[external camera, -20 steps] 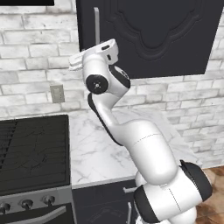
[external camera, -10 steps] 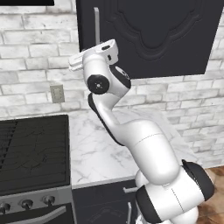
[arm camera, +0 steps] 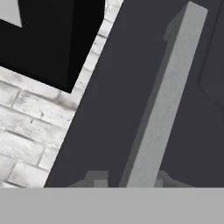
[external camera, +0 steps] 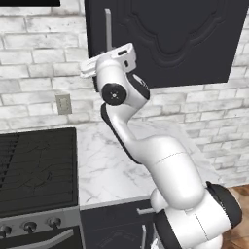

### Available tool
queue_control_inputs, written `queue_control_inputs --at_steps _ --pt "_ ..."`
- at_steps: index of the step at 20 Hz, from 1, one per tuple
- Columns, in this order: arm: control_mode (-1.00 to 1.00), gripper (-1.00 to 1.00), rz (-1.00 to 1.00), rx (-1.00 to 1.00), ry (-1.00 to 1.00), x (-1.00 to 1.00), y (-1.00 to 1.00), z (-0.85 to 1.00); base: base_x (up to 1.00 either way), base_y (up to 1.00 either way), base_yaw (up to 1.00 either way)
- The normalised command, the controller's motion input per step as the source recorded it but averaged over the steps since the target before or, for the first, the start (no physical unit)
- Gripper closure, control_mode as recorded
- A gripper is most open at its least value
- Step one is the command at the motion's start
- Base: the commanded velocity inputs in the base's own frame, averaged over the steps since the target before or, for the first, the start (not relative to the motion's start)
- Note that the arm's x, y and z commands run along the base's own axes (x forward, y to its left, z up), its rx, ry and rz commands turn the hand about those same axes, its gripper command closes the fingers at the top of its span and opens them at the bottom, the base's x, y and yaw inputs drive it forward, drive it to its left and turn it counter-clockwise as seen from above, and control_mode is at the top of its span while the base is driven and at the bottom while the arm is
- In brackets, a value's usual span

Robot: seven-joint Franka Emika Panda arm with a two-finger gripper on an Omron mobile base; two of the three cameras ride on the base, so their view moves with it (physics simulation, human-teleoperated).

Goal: The dining table condiment station is running low on ketchup. Refill the condiment station by opening the cabinet and taking the ketchup from the cabinet and placing it on the dining table.

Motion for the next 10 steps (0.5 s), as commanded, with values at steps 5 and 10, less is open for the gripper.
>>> queue_control_inputs --at_steps 5,10 --pt "-1.00 1.00 -0.11 0.01 0.00 -0.79 -0.37 0.00 0.00 0.00 0.00" --pt "-1.00 1.00 -0.17 0.03 0.00 -1.00 -0.54 0.03 0.00 0.00 0.00"
